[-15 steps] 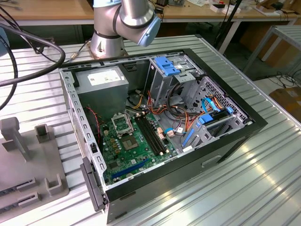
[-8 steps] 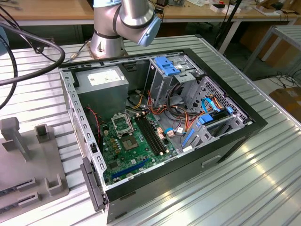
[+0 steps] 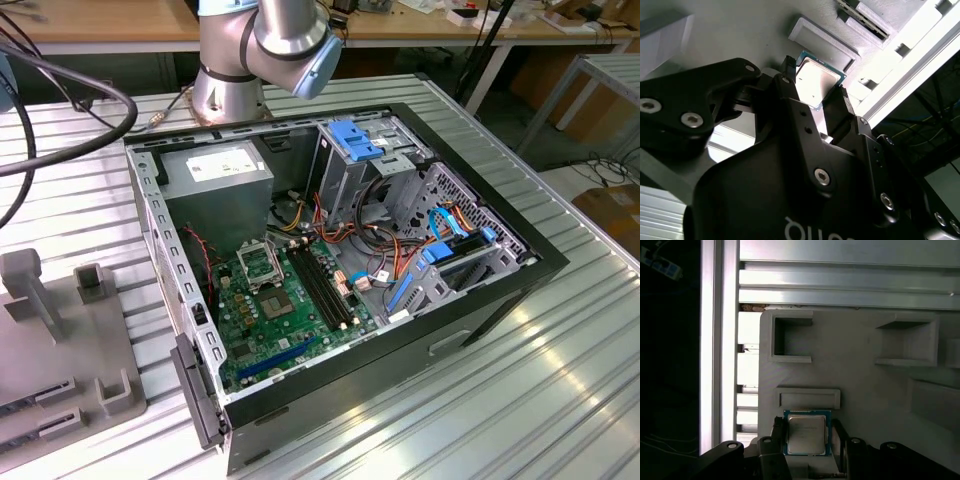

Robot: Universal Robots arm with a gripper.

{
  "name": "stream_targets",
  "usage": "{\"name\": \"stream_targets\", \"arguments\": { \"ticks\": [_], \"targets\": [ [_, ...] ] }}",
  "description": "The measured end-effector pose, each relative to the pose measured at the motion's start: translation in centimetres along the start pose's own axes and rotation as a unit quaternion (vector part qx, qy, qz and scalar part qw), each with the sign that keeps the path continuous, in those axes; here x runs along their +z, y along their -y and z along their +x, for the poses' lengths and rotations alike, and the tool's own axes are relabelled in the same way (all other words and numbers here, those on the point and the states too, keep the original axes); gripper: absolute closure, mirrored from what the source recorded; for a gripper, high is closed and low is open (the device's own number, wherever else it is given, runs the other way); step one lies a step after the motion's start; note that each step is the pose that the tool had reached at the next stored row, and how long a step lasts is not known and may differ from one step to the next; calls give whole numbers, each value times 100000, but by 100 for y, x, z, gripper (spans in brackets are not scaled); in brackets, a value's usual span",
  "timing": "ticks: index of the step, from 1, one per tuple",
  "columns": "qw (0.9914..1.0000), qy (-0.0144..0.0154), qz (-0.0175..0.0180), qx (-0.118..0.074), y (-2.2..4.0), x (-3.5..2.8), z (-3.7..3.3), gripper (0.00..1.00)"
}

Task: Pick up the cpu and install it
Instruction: 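Pick up the cpu and move it towards the insertion slot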

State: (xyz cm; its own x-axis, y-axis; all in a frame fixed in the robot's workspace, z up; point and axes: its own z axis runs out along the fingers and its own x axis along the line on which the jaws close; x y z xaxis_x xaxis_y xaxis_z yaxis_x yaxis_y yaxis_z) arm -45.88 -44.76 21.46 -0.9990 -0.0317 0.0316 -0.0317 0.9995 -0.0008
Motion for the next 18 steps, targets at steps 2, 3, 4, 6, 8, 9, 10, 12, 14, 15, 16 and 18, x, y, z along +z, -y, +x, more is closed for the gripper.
{"name": "stream_targets", "arguments": {
  "ticks": [2, 3, 4, 6, 8, 9, 10, 12, 14, 15, 16, 18],
  "targets": [
    [100000, -10, 6, -1, 0, -18, 1, 53],
    [100000, -7, 4, 1, 0, -27, 1, 53],
    [100000, -6, 2, -1, 0, -34, 1, 53],
    [100000, -4, 0, -2, 0, -44, 1, 53],
    [100000, -7, 4, 1, 0, -53, 2, 53],
    [100000, -1, 1, 0, 0, -57, 2, 53],
    [100000, -2, 1, -2, 0, -60, 2, 53],
    [100000, -7, 3, 0, 0, -66, 2, 53],
    [100000, -2, -1, -1, 0, -70, 2, 53],
    [100000, -6, 1, 1, 0, -73, 3, 53],
    [100000, -8, 0, 1, 0, -77, 3, 53],
    [100000, -11, 3, -1, 0, -84, 3, 53]
  ]
}}
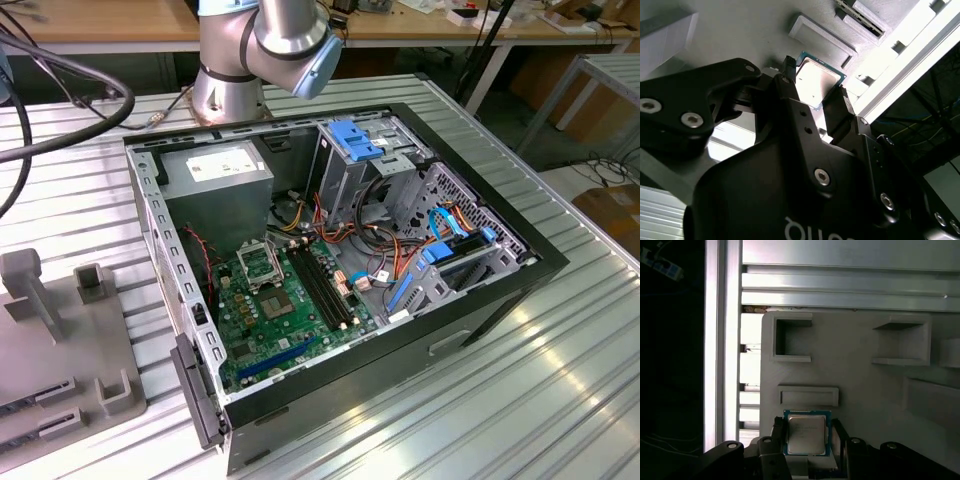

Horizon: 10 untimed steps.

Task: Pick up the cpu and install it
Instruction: 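Pick up the cpu and move it towards the insertion slot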

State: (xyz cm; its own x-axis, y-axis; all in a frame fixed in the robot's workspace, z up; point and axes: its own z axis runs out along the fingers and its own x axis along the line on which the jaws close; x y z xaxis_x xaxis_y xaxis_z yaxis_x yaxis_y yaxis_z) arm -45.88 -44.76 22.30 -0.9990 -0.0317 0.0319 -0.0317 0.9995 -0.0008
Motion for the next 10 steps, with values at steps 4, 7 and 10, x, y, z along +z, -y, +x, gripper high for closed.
{"name": "stream_targets", "arguments": {
  "ticks": [4, 7, 10],
  "targets": [
    [100000, 1, -3, 0, 0, -16, 0, 53],
    [100000, -5, 0, -2, 0, -29, 1, 53],
    [100000, -14, 2, 0, 0, -44, 2, 53]
  ]
}}
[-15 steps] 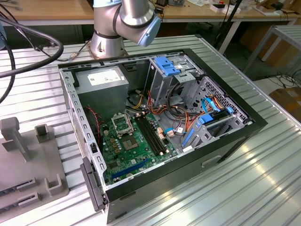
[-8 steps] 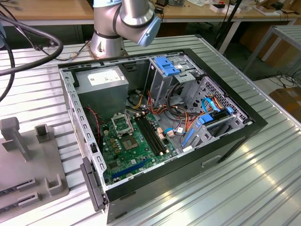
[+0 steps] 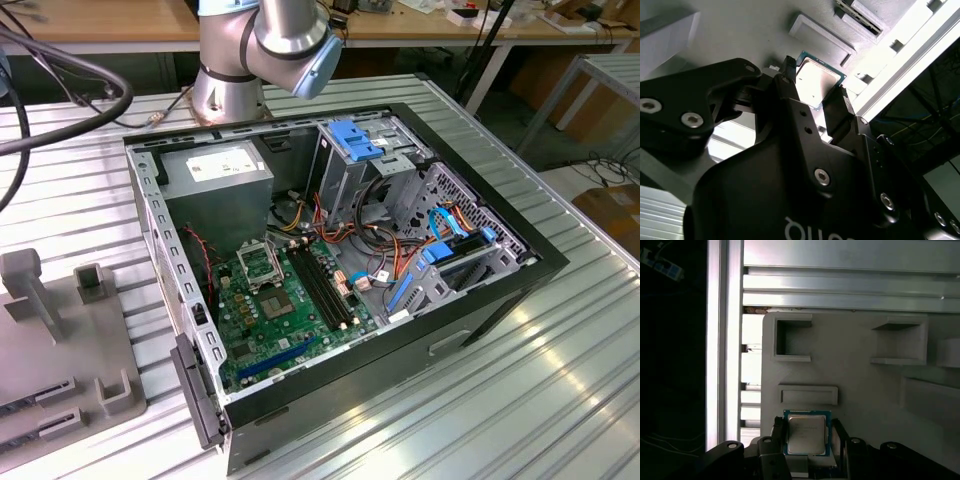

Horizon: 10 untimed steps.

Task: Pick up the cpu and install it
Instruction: 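Pick up the cpu and move it towards the insertion slot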

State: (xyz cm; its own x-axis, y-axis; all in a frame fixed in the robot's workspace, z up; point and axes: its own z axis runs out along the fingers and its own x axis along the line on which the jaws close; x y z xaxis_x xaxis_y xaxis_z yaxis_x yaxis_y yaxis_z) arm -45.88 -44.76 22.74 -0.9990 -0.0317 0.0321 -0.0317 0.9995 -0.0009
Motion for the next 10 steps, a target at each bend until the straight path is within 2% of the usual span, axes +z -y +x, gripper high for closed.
{"name": "stream_targets", "arguments": {
  "ticks": [10],
  "targets": [
    [100000, 2, -4, 0, 0, -43, 1, 53]
  ]
}}
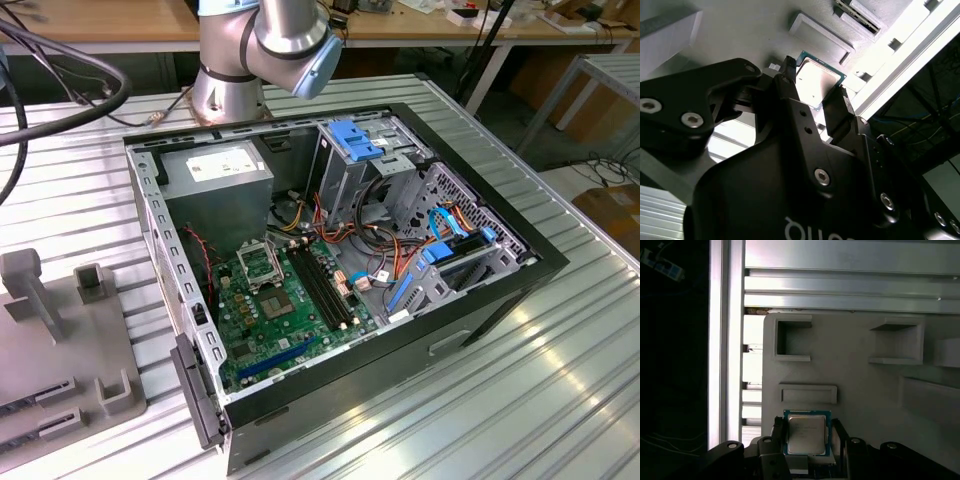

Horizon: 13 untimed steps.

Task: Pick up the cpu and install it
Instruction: 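Pick up the cpu and move it towards the insertion slot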

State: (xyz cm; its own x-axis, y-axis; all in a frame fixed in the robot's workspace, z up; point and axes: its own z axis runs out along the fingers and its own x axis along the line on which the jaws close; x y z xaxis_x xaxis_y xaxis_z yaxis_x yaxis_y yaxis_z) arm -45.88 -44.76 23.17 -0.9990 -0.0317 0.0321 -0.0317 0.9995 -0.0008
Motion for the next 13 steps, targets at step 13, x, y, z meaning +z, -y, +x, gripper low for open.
{"name": "stream_targets", "arguments": {
  "ticks": [13],
  "targets": [
    [100000, -4, 1, -1, 0, -33, 1, 53]
  ]
}}
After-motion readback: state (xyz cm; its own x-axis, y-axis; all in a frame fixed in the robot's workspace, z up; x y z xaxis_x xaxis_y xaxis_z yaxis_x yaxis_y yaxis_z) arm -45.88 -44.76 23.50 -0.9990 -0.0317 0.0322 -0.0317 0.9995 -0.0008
